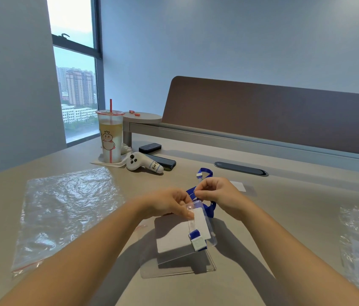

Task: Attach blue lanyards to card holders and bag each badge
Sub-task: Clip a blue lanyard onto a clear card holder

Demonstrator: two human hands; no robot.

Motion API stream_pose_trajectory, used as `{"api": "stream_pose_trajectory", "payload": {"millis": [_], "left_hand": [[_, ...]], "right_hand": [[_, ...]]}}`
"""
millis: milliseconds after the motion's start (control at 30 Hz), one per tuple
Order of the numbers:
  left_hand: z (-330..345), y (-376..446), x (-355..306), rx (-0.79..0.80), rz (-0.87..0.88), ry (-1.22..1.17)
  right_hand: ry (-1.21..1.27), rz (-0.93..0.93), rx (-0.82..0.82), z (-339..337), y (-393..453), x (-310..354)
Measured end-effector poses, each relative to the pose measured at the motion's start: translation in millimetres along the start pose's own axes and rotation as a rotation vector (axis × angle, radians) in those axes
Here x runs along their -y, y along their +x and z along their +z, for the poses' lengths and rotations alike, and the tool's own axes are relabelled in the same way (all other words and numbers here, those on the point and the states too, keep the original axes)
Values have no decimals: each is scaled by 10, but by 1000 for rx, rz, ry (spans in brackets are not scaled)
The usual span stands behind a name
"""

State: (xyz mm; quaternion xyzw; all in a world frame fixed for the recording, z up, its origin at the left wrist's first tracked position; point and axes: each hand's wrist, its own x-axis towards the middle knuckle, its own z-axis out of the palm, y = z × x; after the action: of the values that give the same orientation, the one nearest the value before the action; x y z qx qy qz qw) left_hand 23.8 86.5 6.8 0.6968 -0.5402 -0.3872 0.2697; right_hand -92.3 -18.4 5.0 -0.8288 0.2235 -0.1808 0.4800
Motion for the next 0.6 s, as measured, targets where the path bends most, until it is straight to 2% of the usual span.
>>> {"api": "stream_pose_trajectory", "payload": {"millis": [167,367,600], "left_hand": [[20,27,-23,-35,12,123],[-12,34,16,-164,53,57],[-312,-103,106,-534,29,135]], "right_hand": [[-64,-110,-78,54,-20,51],[-245,-225,-164,101,-17,119],[-162,-189,-200,48,46,166]]}}
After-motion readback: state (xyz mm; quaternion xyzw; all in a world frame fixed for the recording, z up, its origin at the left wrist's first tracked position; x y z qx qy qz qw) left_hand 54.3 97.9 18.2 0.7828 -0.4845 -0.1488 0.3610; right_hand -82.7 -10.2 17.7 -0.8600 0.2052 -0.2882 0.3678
